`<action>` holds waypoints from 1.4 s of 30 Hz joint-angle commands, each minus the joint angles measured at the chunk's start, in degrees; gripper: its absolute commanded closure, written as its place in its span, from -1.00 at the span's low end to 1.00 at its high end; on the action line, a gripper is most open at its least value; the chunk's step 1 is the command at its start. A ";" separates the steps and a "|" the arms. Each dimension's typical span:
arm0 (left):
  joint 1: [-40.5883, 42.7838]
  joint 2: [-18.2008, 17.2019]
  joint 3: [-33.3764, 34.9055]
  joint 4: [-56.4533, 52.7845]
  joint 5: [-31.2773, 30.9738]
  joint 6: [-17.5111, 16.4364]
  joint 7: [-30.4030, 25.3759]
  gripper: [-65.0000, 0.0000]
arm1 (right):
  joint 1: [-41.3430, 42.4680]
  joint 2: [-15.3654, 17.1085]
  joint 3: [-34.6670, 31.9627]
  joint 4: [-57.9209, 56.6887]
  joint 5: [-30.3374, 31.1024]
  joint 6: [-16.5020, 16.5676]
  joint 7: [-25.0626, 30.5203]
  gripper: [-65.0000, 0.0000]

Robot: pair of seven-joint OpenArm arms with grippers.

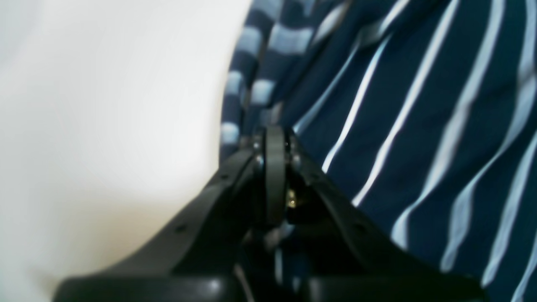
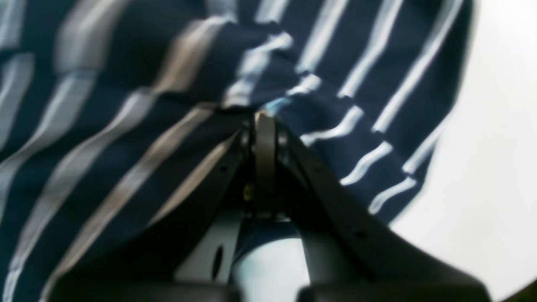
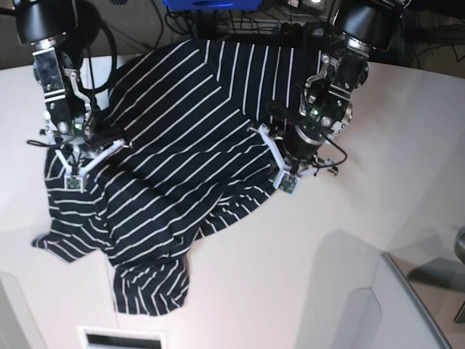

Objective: Layout the t-shirt on the table in an organized manner, then fold the t-shirt properly
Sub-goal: 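Pull the shirt's sides apart with both grippers to spread it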

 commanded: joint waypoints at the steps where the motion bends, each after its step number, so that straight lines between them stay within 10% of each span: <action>1: -1.54 -0.03 -0.42 2.26 0.19 0.43 -1.49 1.00 | 0.11 0.47 0.26 3.73 -0.48 -0.04 1.21 1.00; 18: -27.74 14.47 -0.16 -32.64 0.11 -0.01 0.27 1.00 | -7.80 -1.46 -0.18 12.25 -0.48 -0.04 1.21 1.00; 24: -30.99 17.90 0.37 -46.70 0.28 -0.01 -7.55 1.00 | -7.80 -2.16 -0.18 11.90 -0.48 -0.04 1.21 1.00; 42: -27.39 7.09 -0.16 -46.88 0.37 0.43 -8.96 1.00 | 1.16 -2.08 0.09 -11.48 -0.48 0.04 5.87 1.00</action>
